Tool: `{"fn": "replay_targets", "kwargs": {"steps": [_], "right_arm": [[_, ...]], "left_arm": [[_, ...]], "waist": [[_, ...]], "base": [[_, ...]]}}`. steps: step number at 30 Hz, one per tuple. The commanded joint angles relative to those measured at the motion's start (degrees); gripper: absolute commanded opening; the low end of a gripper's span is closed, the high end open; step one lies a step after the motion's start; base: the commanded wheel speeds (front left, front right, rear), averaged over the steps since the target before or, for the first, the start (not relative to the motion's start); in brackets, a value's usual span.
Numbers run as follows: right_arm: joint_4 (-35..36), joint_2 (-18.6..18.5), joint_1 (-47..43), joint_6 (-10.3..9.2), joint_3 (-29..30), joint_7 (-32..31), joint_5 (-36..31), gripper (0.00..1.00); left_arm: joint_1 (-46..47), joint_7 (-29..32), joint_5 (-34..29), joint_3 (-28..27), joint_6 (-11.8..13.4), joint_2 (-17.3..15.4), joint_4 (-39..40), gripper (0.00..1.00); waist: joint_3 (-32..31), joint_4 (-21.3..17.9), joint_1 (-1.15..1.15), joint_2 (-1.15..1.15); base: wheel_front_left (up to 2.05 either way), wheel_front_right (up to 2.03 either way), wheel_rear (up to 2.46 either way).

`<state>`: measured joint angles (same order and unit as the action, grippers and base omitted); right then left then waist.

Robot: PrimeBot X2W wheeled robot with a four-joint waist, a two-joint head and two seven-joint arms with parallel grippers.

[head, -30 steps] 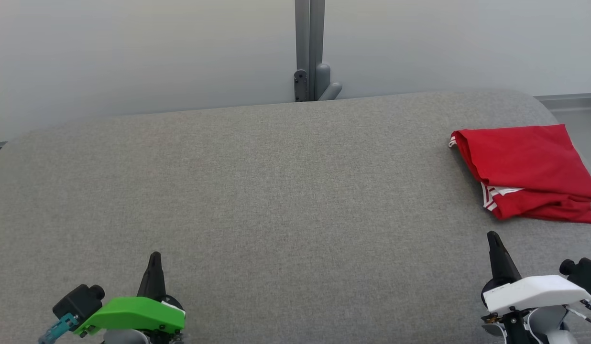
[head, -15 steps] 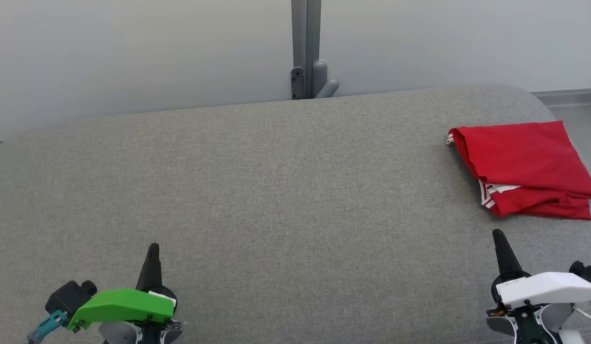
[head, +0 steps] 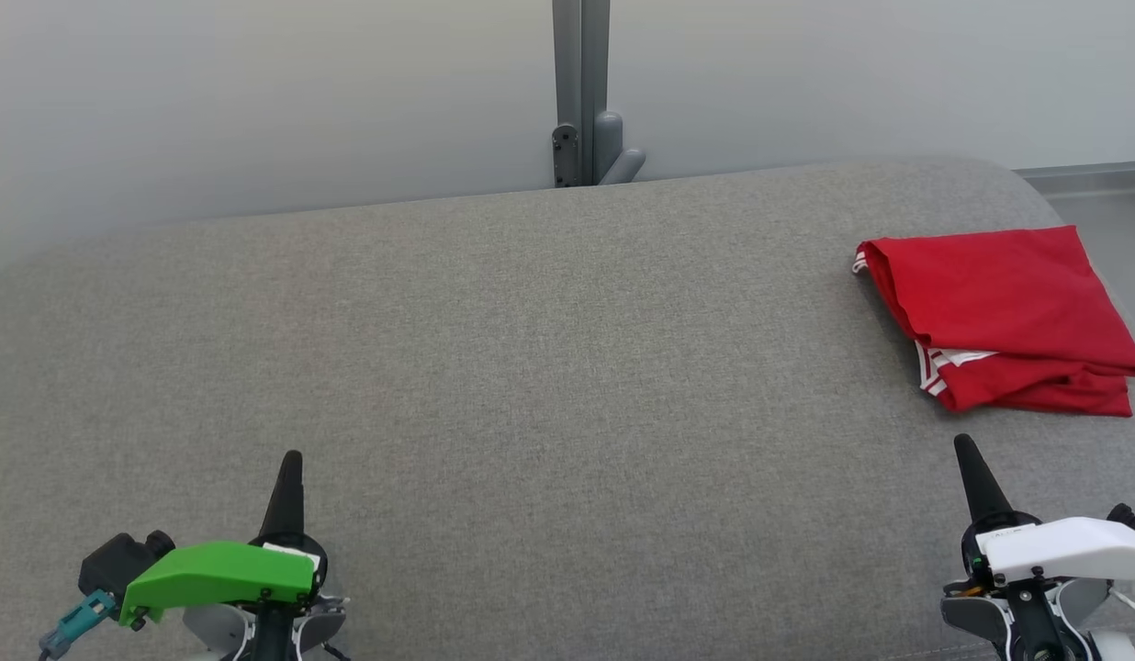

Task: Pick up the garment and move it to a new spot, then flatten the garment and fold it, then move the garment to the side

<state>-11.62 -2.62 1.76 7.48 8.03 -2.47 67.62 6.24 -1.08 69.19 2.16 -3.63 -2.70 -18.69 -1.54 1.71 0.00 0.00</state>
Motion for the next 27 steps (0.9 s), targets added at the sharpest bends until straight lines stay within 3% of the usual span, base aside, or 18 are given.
{"fn": "replay_targets", "kwargs": {"steps": [1, 27], "right_arm": [[0.30, -0.34, 1.28, 0.04, 0.33, -0.34, 1.32, 0.00], [-0.03, -0.36, 2.02, 0.03, 2.61, -3.53, 14.25, 0.00]], "left_arm": [[1.54, 0.27, 1.50, -0.33, -0.65, -0.21, 0.58, 0.00], [3.33, 3.38, 13.83, -1.83, -2.59, -0.27, 0.65, 0.00]], "waist": [[0.03, -0.03, 0.00, 0.00], [0.79, -0.87, 0.00, 0.00]], "base": [[0.00, 0.00, 0.00], [0.00, 0.00, 0.00]]}}
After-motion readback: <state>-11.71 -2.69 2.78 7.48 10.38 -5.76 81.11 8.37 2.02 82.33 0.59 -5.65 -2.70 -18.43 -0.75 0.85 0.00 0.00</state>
